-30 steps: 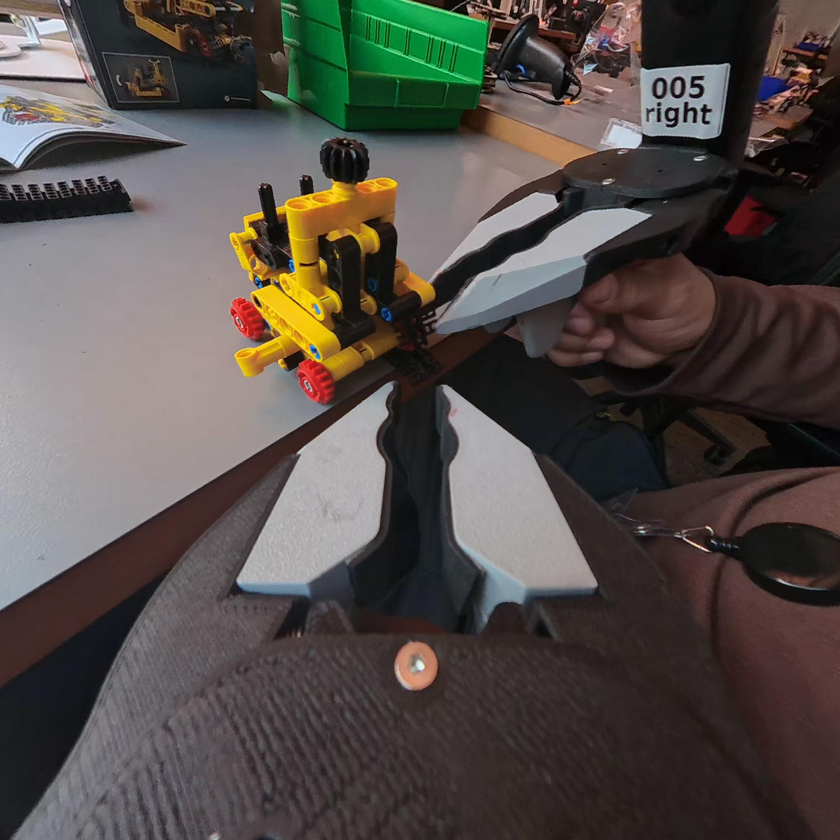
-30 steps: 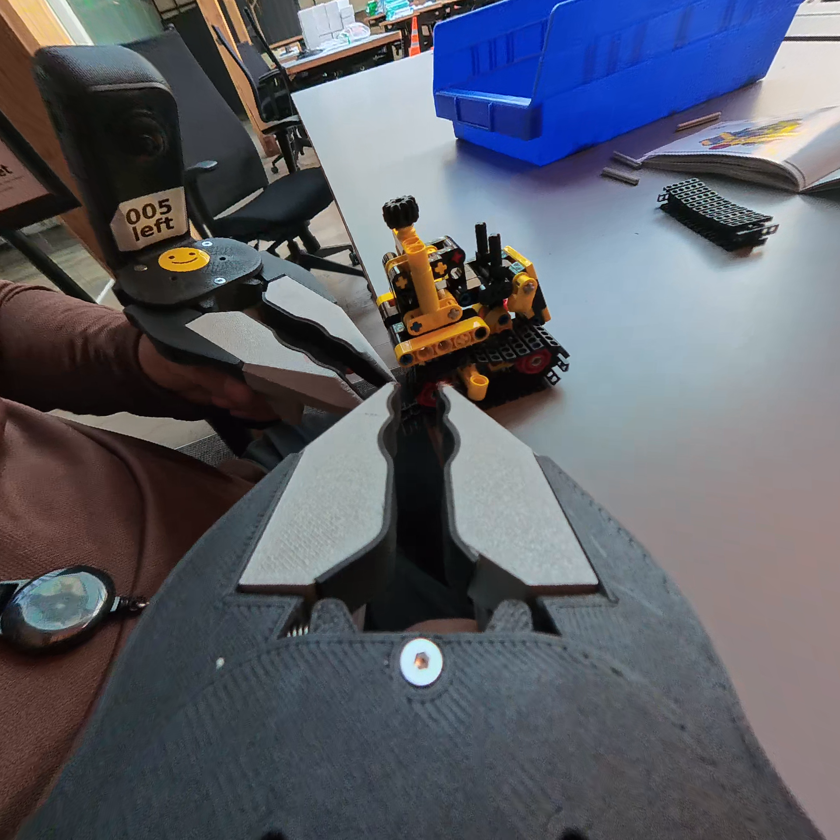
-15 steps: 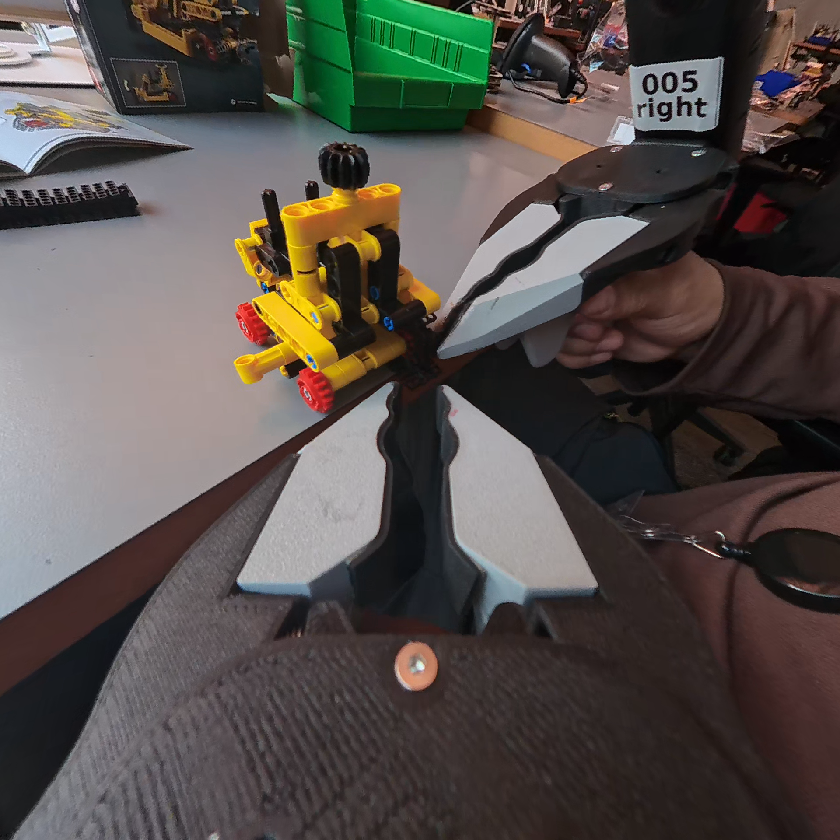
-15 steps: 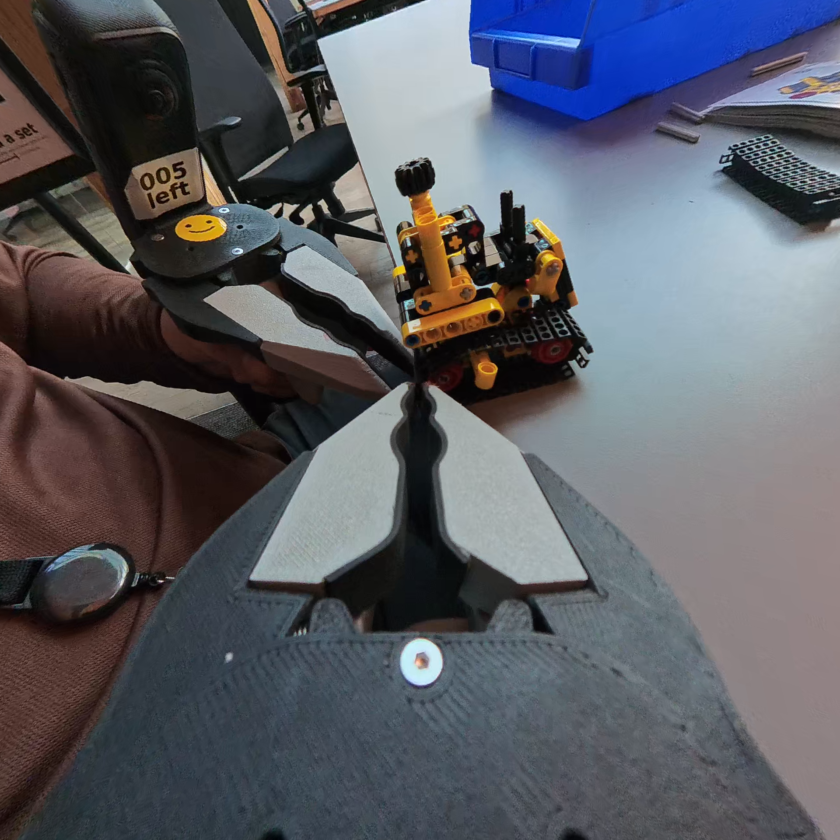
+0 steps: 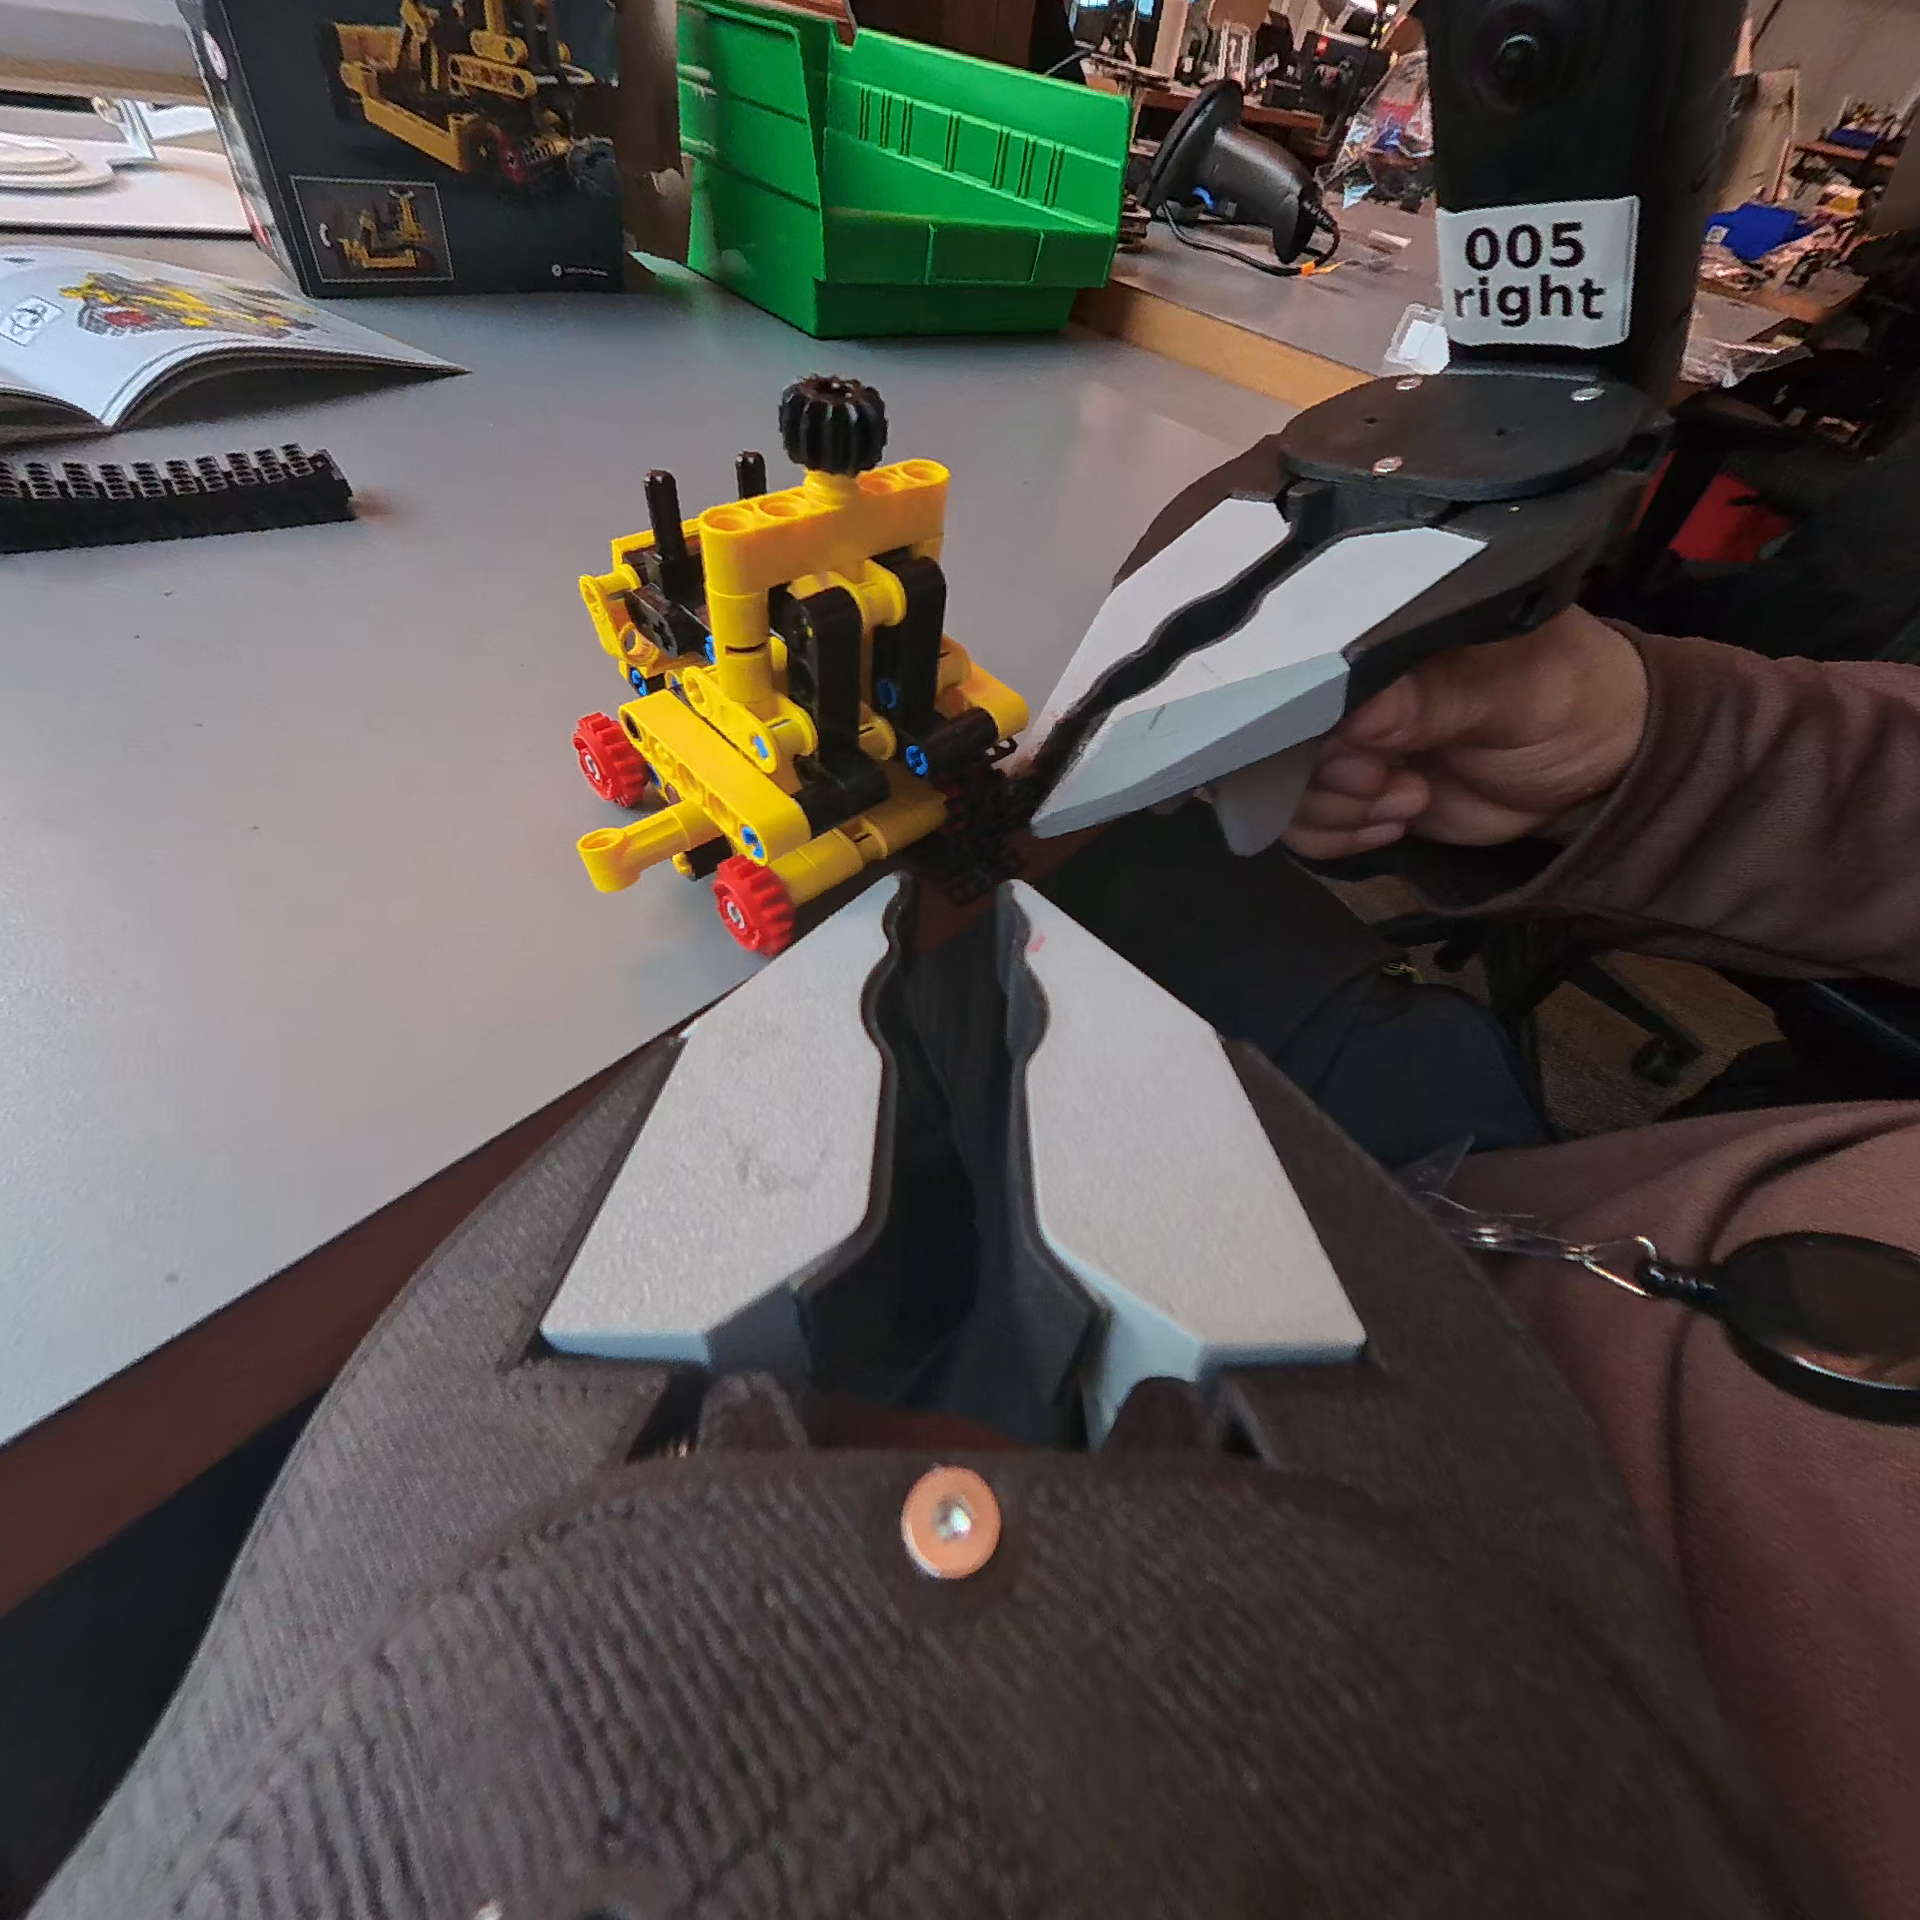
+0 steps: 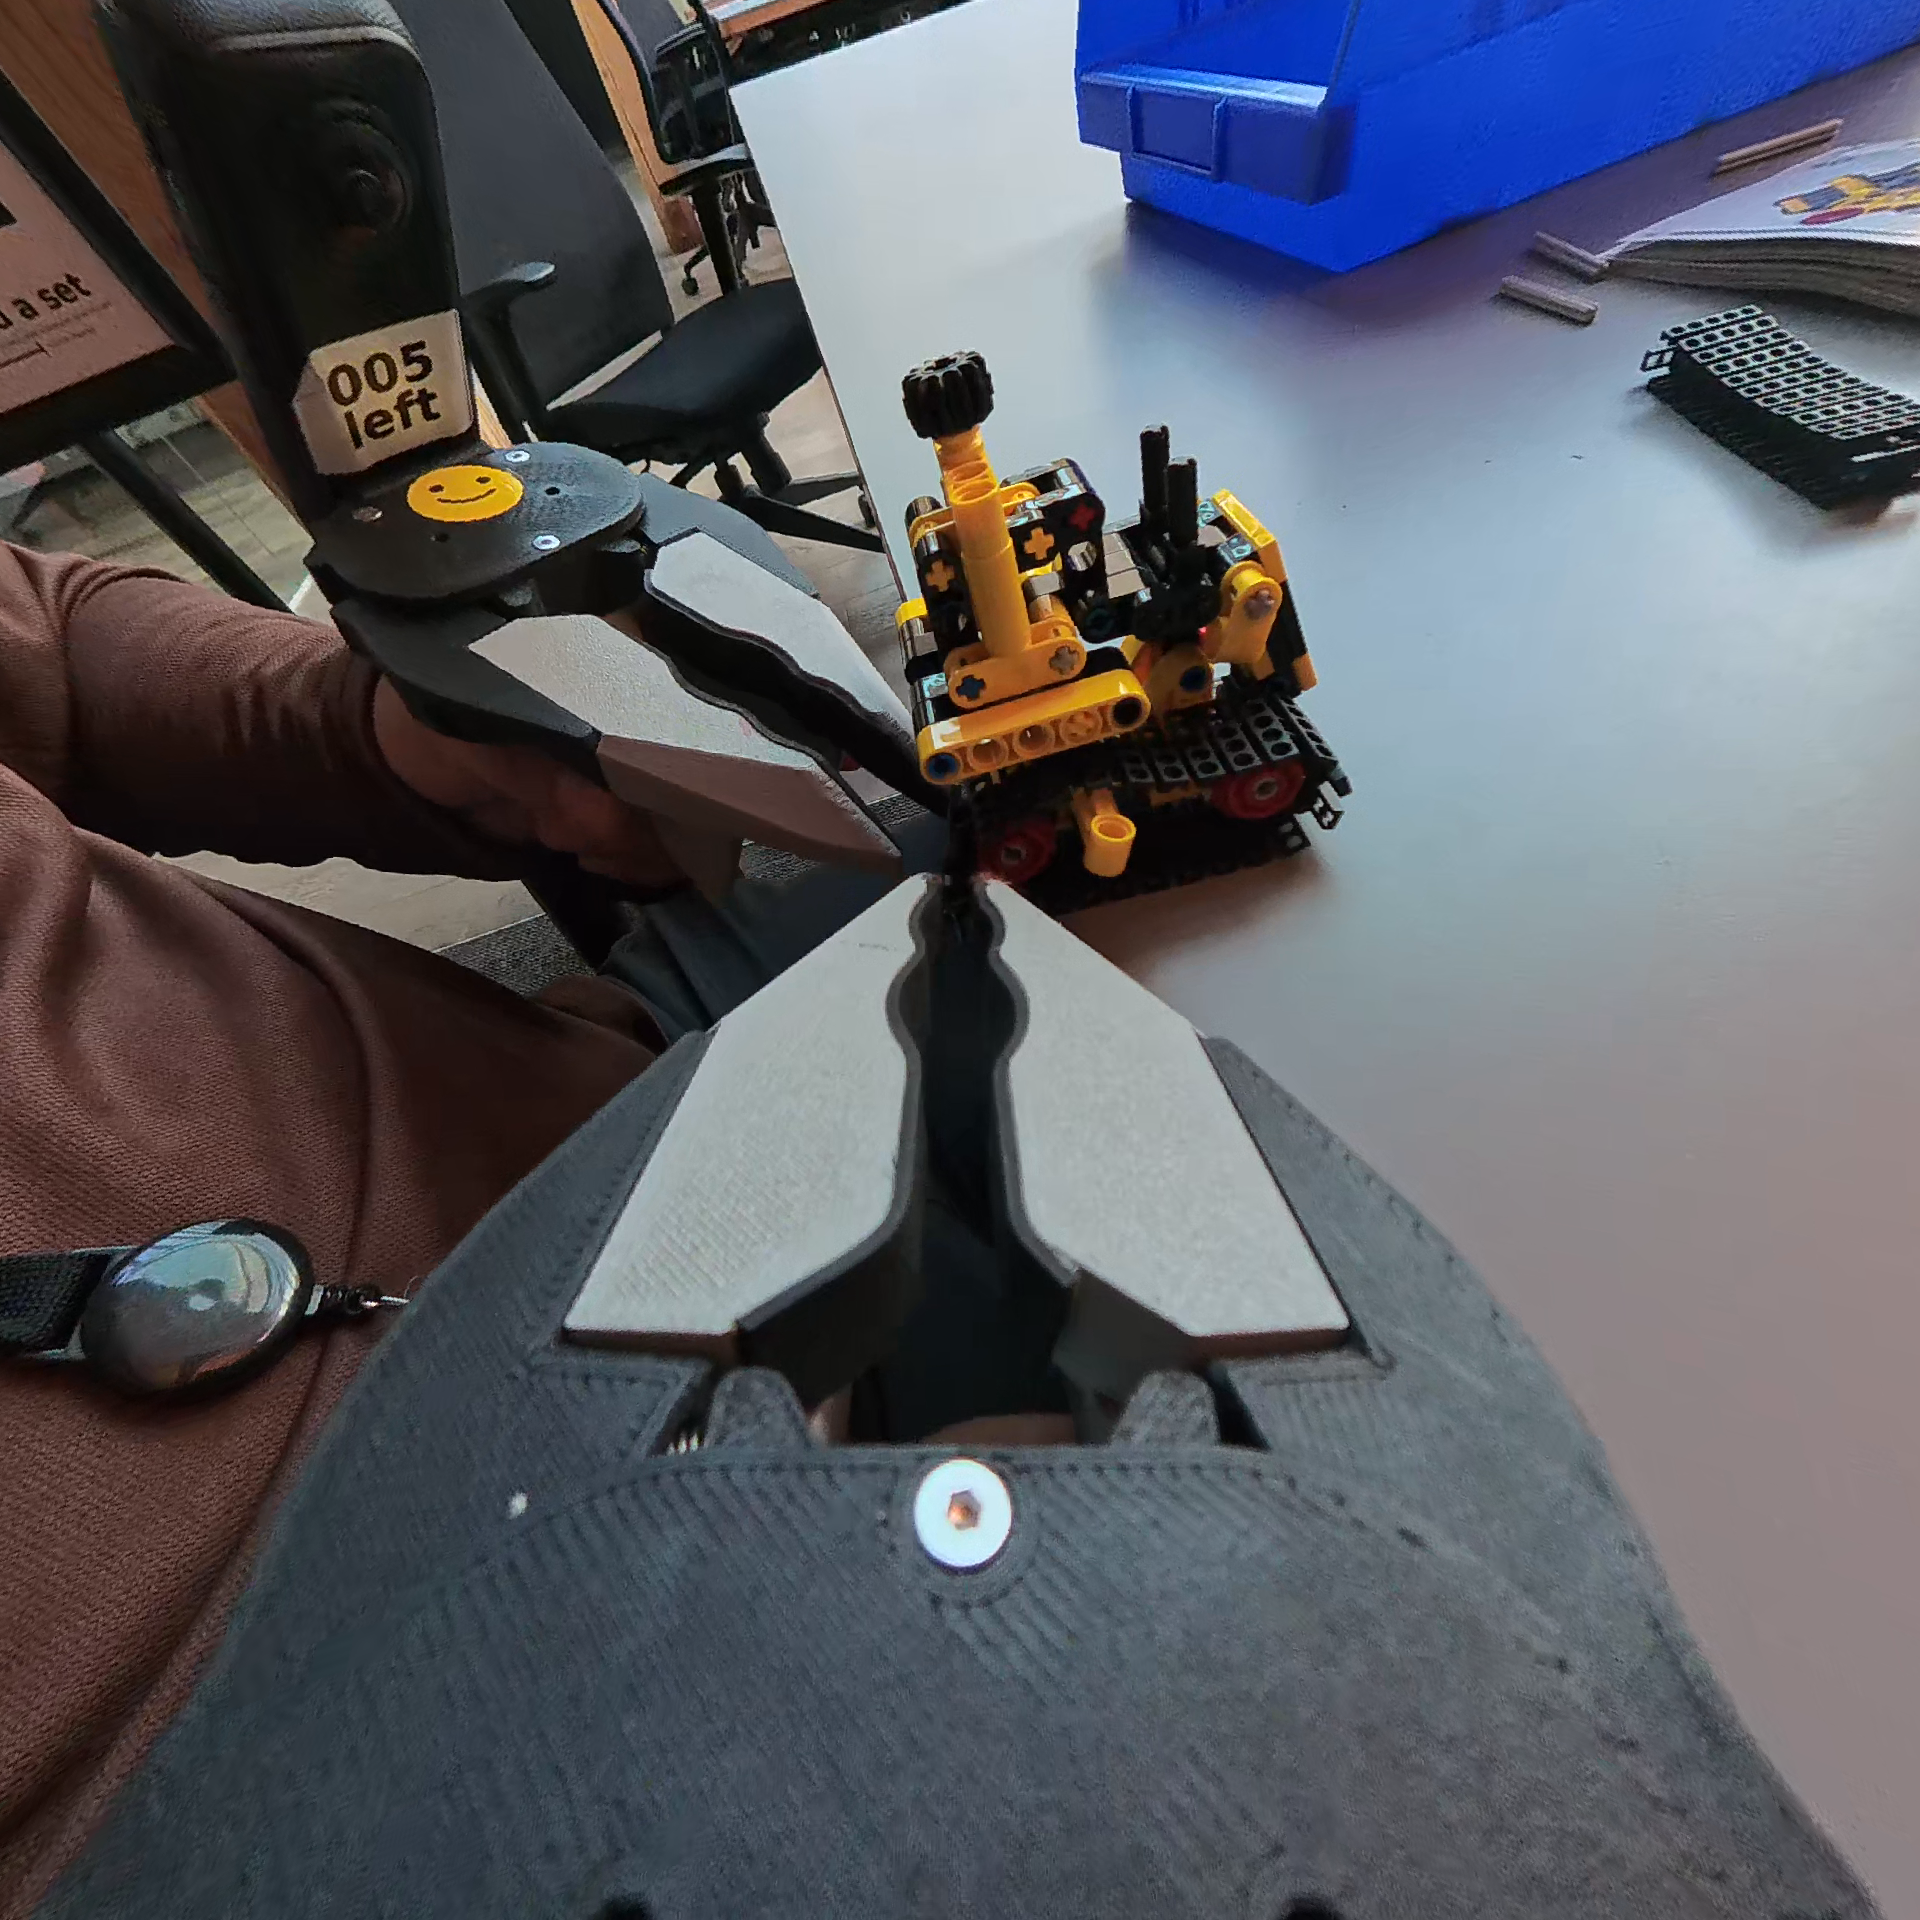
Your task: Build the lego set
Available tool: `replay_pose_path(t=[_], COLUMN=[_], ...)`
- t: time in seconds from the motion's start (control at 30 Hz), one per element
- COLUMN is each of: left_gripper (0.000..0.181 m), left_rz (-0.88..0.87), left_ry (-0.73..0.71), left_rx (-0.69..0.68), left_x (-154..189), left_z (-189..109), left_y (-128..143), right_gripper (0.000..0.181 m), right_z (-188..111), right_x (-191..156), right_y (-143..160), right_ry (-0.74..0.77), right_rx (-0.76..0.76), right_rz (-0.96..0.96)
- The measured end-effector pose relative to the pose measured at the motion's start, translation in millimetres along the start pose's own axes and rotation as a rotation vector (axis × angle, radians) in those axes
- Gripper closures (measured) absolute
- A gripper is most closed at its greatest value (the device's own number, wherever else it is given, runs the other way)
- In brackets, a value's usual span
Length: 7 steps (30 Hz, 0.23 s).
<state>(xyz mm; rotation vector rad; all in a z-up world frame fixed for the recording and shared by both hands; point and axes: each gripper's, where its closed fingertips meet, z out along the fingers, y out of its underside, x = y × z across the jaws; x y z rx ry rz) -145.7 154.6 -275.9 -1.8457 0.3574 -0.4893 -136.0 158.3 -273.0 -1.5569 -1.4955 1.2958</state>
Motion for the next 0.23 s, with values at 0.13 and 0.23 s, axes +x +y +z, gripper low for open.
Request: replay_pose_path(t=[0.13, 0.23], left_gripper=[0.169, 0.169], left_rz=[0.001, 0.004], left_ry=[0.000, -0.001], left_rx=[-0.002, -0.003], left_x=[-0.2, -0.4], left_z=[0.1, -0.2], left_y=[0.3, 0.6], right_gripper=[0.179, 0.178], right_z=[0.2, -1.0], right_x=[0.2, 0.4], right_y=[0.9, 0.5], right_ry=[0.006, 0.003], right_rx=[-0.003, 0.000], right_rz=[-0.009, -0.006])
